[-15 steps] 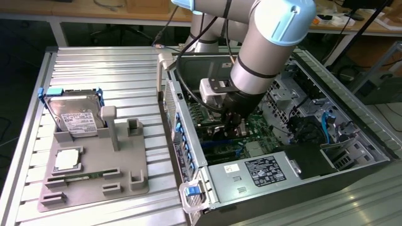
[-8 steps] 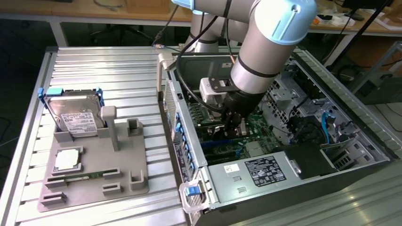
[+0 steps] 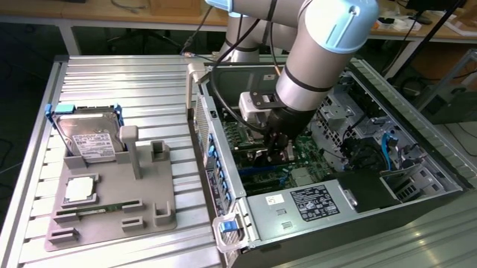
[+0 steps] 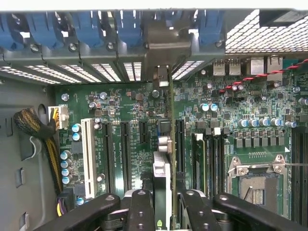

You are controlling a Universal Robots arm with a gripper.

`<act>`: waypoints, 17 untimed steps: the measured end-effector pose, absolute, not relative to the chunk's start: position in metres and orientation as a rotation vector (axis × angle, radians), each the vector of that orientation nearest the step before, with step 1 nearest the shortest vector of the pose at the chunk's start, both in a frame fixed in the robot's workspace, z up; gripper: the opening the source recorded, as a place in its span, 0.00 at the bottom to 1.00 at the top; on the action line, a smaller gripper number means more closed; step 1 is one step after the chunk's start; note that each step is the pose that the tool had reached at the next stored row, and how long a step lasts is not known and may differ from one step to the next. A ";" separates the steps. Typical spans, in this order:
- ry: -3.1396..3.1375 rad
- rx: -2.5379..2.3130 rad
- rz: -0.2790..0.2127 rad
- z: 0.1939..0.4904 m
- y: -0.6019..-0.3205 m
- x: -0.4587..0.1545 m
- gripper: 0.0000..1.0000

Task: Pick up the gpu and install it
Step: 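Insert the gpu into the slot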

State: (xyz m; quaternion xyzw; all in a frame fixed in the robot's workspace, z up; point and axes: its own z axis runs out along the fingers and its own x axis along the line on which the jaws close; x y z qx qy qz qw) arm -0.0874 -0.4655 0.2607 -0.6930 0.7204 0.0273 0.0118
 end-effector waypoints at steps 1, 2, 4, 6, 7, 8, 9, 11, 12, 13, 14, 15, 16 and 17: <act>2.247 -2.161 0.087 0.261 -0.466 -0.087 0.27; 2.249 -2.163 0.091 0.261 -0.465 -0.085 0.27; 2.250 -2.164 0.093 0.261 -0.466 -0.082 0.27; 2.252 -2.165 0.097 0.261 -0.466 -0.076 0.27; 2.252 -2.166 0.098 0.261 -0.466 -0.073 0.27; 2.253 -2.167 0.101 0.261 -0.467 -0.069 0.27; 2.255 -2.168 0.103 0.261 -0.467 -0.065 0.27; 2.256 -2.169 0.105 0.261 -0.467 -0.061 0.27; 2.256 -2.169 0.105 0.261 -0.467 -0.061 0.27; 2.256 -2.169 0.105 0.261 -0.467 -0.061 0.27; 2.256 -2.169 0.105 0.261 -0.467 -0.062 0.27; 2.256 -2.169 0.105 0.261 -0.467 -0.064 0.27; 2.256 -2.169 0.105 0.261 -0.467 -0.067 0.27; 2.256 -2.169 0.105 0.261 -0.467 -0.070 0.27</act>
